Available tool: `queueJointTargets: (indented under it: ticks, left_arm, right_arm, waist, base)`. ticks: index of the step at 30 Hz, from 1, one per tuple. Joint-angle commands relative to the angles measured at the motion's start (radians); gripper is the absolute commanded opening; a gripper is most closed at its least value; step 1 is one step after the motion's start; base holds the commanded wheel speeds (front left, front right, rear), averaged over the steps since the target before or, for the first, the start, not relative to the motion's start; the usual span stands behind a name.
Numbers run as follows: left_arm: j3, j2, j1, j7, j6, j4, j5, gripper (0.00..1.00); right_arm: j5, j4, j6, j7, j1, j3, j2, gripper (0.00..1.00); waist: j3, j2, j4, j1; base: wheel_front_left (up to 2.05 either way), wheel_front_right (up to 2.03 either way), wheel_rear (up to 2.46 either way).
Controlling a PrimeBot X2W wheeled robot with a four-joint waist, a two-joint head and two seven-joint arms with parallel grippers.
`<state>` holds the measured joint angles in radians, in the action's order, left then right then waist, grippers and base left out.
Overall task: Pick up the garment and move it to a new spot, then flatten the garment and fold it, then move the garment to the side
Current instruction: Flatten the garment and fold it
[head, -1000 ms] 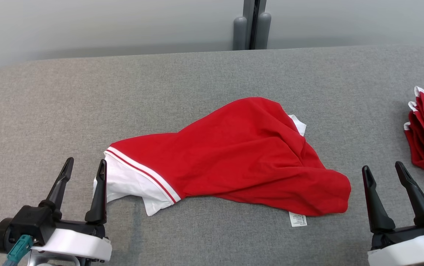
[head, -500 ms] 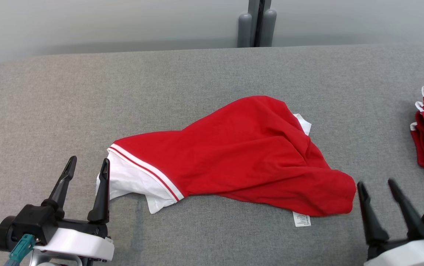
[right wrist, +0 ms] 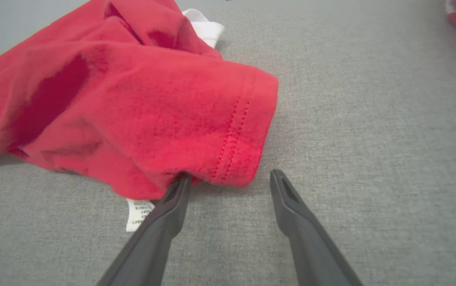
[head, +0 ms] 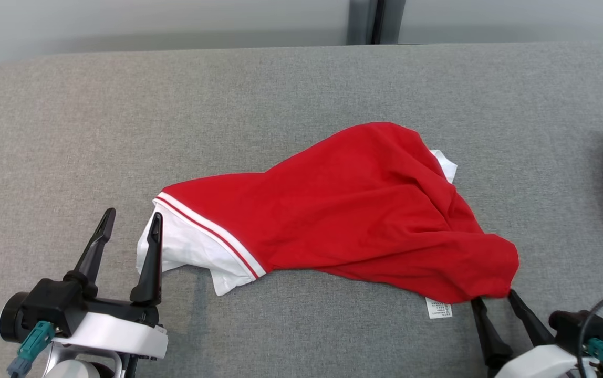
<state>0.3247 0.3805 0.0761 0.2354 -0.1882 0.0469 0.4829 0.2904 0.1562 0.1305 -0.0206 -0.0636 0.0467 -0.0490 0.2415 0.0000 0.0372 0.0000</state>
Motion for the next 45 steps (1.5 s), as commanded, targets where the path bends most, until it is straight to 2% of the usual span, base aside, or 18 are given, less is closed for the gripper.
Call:
queueJointTargets:
  ticks: [1,2,4,5,6,10,15,22,27,34,39,41,45]
  left_arm:
    - [-0.002,0.001,0.021,0.004,0.003,-0.004,-0.005,1.00]
    - [-0.003,0.000,0.023,0.004,0.003,-0.005,-0.004,1.00]
    - [-0.003,0.000,0.021,0.007,0.004,-0.008,-0.004,1.00]
    - [-0.003,-0.001,0.020,0.009,0.004,-0.011,-0.004,1.00]
    - [-0.004,-0.002,0.020,0.010,0.003,-0.011,-0.003,1.00]
    - [-0.008,-0.003,0.019,0.013,0.001,-0.016,-0.001,1.00]
    - [-0.012,-0.001,0.021,0.016,-0.001,-0.016,-0.002,1.00]
    - [-0.007,-0.009,0.031,0.020,0.001,-0.012,-0.003,1.00]
    - [-0.007,-0.016,0.045,0.022,0.008,-0.007,-0.002,1.00]
    - [-0.009,-0.033,0.081,0.026,0.026,-0.012,-0.007,1.00]
    - [-0.006,-0.048,0.113,0.028,0.046,-0.025,-0.014,1.00]
    - [-0.005,-0.053,0.119,0.028,0.050,-0.029,-0.016,1.00]
    - [-0.007,-0.066,0.133,0.030,0.064,-0.041,-0.023,1.00]
  right_arm:
    - [0.000,0.012,0.001,-0.008,0.016,0.005,-0.005,1.00]
    - [0.000,0.019,0.001,-0.012,0.024,0.012,-0.005,1.00]
    - [0.004,0.035,0.001,-0.020,0.040,0.024,-0.005,0.40]
    - [0.000,0.037,0.000,-0.023,0.044,0.029,-0.006,0.04]
    - [-0.002,0.036,0.000,-0.026,0.047,0.033,-0.005,0.00]
    - [-0.011,0.010,0.001,-0.024,0.054,0.048,-0.015,0.00]
    - [-0.022,-0.080,0.001,-0.018,0.056,0.067,-0.035,0.00]
    - [-0.042,-0.191,0.001,0.040,0.109,0.036,-0.078,0.00]
    - [-0.029,-0.203,0.000,0.062,0.200,0.013,-0.113,0.00]
    - [0.025,-0.079,0.000,0.047,0.396,0.020,-0.157,0.00]
    - [0.059,0.100,0.000,0.034,0.529,0.056,-0.187,0.00]
    - [0.069,0.132,0.000,0.022,0.553,0.064,-0.189,0.00]
    - [0.103,0.274,0.000,-0.006,0.628,0.094,-0.183,0.00]
  waist:
    - [0.003,0.0000,0.002,0.0000]
    - [0.006,0.0000,0.004,0.0000]
    - [0.009,0.0000,0.006,0.0000]
    - [0.010,0.0000,0.007,0.0000]
    - [0.010,0.0000,0.007,0.0000]
    - [0.008,0.0000,0.004,0.0000]
    - [0.001,0.0000,-0.004,0.0000]
    - [-0.002,0.0000,0.003,0.0000]
    - [0.026,0.0000,0.020,0.0000]
    - [0.091,0.0000,0.050,0.0000]
    - [0.128,0.0000,0.072,0.0000]
    - [0.133,0.0000,0.077,0.0000]
    - [0.146,0.0000,0.089,0.0000]
  base:
    - [0.00,0.00,0.00]
    - [0.00,0.00,0.00]
    - [0.00,0.00,0.00]
    - [0.00,0.00,0.00]
    - [0.00,0.00,0.00]
    - [0.00,0.00,0.00]
    - [0.00,0.00,0.00]
    - [0.00,0.00,0.00]
    - [0.00,0.00,0.00]
    - [0.00,0.00,0.00]
    - [0.00,0.00,0.00]
    - [0.00,0.00,0.00]
    - [0.00,0.00,0.00]
